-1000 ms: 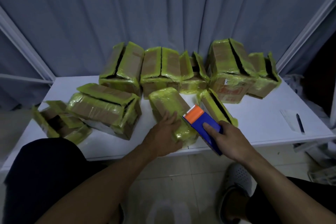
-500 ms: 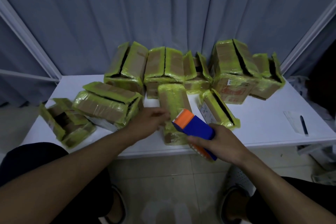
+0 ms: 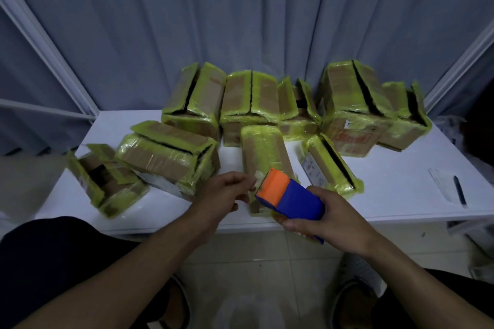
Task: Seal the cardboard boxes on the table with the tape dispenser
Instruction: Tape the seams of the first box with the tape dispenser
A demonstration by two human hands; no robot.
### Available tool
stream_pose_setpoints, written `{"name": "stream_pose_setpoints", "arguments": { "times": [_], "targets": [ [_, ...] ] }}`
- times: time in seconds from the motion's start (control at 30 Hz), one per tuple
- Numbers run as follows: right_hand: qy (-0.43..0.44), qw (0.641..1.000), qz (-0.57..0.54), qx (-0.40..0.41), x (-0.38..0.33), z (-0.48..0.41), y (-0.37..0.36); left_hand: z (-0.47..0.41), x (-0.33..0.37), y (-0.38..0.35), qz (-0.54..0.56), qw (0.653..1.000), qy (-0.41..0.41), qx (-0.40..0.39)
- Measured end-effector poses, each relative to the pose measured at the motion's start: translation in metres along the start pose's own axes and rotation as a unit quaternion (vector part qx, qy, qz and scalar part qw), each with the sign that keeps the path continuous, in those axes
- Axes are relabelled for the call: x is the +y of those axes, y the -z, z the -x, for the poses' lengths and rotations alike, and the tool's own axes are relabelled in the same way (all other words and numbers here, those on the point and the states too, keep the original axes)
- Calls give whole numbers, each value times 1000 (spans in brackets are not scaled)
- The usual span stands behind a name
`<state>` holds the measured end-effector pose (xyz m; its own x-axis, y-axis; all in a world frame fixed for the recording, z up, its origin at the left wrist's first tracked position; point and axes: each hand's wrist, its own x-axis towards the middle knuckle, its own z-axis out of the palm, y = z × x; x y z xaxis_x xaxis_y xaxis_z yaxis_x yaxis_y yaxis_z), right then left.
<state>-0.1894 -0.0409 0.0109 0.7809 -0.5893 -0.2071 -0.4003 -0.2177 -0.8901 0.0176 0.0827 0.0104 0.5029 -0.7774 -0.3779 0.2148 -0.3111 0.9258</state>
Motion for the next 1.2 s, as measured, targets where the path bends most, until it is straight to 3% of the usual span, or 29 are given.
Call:
{"name": "stream_pose_setpoints", "arguments": {
  "times": [0.27,0.53,0.77,0.93,1.2],
  "targets": [
    [2,1000,24,-7,2,-2,-2,-4,-7,5,-46,999,4,-4],
    [27,994,109,8,1,-1,-6,-12,-8,11,-99,993,-48,29],
    [61,983,173,28,1,-6,-1,-18,-3,12,-59,997,-30,35],
    [30,970,239,32,1,-5,17,-28,3,41,-9,993,-41,112],
    [0,939,344,15,-3,1,24,-31,-26,34,17,994,0,104]
  ]
}}
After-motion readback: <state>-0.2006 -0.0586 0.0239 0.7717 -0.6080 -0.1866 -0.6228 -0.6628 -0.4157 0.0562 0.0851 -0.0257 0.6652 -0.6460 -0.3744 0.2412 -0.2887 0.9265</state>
